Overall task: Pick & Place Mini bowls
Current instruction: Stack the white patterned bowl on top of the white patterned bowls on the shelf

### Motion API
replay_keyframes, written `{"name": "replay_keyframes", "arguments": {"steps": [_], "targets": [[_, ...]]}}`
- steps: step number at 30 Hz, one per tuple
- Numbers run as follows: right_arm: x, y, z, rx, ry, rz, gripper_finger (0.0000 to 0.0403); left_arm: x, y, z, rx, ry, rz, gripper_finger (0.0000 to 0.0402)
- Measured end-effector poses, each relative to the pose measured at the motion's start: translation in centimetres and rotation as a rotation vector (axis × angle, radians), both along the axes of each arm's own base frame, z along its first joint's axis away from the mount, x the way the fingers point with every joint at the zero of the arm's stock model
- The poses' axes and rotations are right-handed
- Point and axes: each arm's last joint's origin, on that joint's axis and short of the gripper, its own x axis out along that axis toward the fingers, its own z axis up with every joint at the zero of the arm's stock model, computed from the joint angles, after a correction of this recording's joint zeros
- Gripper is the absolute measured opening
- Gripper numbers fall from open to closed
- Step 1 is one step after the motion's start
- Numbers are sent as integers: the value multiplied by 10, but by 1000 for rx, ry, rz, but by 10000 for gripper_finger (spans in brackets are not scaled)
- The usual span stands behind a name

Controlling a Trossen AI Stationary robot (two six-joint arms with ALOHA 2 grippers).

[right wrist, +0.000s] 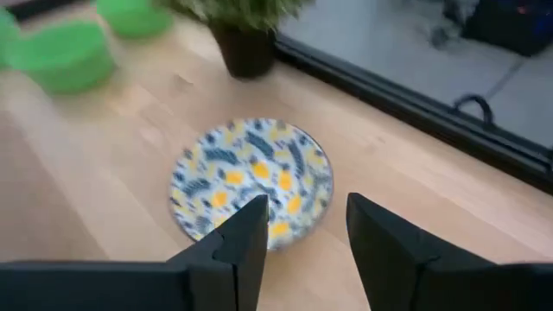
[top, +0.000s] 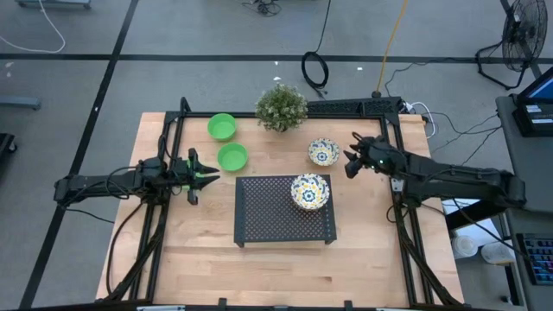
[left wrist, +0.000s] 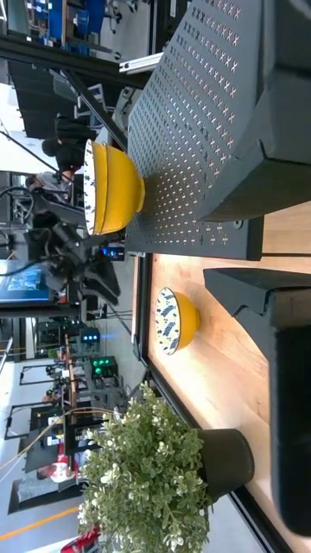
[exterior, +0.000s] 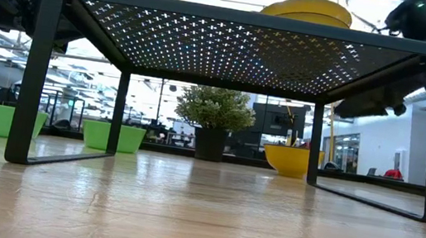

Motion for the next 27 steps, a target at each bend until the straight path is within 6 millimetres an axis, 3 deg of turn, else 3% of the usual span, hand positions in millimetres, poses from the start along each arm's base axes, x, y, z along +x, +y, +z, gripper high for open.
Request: {"name": "replay_keyframes", "arguments": {"steps": [4,11,18,27], "targets": [[10,-10,9,35,85,-34,165,0,0,0,0,0,0,99],[38,-40,21,175,130,117,191,0,0,0,0,0,0,99],[41,-72,2,259,212,11,188,0,0,0,0,0,0,99],[45,-82,-16,311,271,-19,186,0,0,0,0,0,0,99]]}}
